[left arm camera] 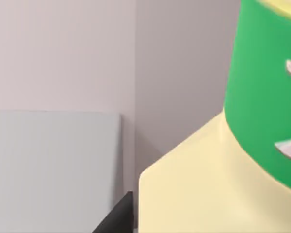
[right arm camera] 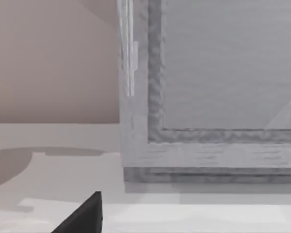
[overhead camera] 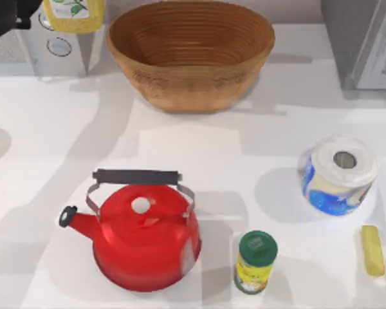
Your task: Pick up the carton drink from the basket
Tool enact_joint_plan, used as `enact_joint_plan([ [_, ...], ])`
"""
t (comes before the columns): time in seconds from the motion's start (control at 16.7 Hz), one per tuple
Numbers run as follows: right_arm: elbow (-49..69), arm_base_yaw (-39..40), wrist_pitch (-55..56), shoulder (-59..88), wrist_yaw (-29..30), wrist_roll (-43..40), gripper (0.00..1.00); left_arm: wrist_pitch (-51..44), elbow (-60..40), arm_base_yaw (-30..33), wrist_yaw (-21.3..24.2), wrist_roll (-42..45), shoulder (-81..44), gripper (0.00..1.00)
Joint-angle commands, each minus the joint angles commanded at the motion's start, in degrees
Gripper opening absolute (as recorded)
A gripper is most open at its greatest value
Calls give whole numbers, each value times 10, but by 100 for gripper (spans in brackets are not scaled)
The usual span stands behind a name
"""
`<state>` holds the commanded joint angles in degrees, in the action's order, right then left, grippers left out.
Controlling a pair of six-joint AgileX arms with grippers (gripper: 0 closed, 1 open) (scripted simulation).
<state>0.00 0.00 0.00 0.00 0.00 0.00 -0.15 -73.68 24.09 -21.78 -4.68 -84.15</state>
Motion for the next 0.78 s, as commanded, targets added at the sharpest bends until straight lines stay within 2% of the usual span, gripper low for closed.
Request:
enact_joint_plan([
  [0.54,0,0,0,0,0,0,100,1,465,-149,134,28,546,0],
  [0.78,0,0,0,0,0,0,100,1,639,-204,184,39,736,0],
])
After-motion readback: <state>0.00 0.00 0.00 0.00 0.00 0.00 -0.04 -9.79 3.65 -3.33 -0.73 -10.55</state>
